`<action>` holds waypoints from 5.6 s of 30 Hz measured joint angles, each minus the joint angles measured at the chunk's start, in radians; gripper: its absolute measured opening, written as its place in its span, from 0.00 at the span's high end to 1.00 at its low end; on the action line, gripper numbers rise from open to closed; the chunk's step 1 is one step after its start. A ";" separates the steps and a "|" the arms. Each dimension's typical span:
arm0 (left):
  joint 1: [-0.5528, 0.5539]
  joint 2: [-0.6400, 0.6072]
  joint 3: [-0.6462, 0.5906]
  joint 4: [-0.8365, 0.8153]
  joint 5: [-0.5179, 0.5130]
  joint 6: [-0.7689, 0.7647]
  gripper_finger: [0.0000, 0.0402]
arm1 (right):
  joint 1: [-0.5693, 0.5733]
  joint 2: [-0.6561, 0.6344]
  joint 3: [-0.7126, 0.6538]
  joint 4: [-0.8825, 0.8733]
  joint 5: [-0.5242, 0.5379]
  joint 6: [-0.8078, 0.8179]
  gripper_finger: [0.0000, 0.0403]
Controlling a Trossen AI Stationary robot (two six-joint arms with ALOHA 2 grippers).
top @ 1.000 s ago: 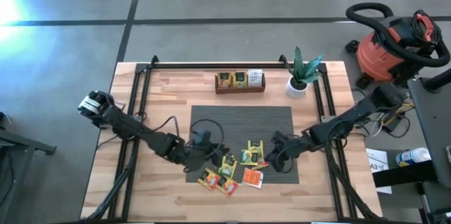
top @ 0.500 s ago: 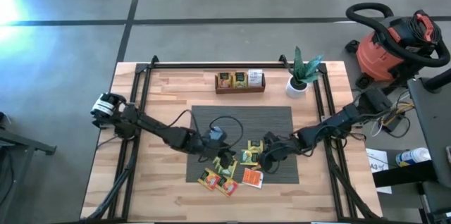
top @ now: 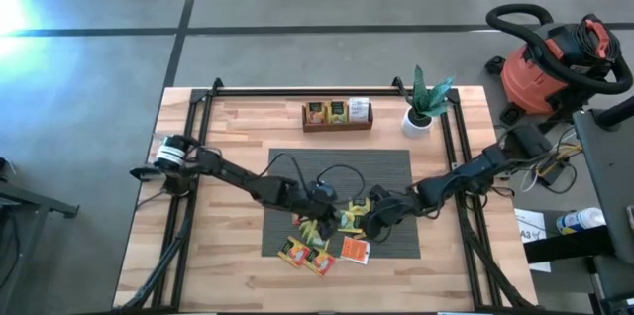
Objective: Pick & Place Tea
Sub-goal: Put the yellow tea bag into the middle section of the wooden organizer
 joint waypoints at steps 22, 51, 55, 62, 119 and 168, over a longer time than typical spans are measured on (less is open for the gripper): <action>0.006 0.085 0.032 0.019 0.054 0.119 0.55 | 0.000 -0.014 -0.004 -0.091 -0.016 0.097 0.62; 0.019 0.134 0.053 0.071 0.099 0.095 0.55 | -0.026 0.036 -0.006 -0.010 -0.016 0.107 0.60; 0.021 0.134 0.053 0.071 0.098 0.095 0.55 | -0.030 0.036 -0.006 0.021 -0.016 0.105 0.63; 0.022 0.134 0.052 0.071 0.095 0.095 0.55 | -0.034 0.036 -0.006 0.021 -0.015 0.105 0.68; -0.097 -0.455 -0.017 -0.613 -0.712 -0.178 0.55 | -0.889 0.459 1.199 -1.168 -0.049 -1.741 0.98; 0.068 -0.683 -0.226 -0.595 -0.617 -0.209 0.55 | -0.881 0.719 1.455 -1.201 -0.138 -1.808 0.98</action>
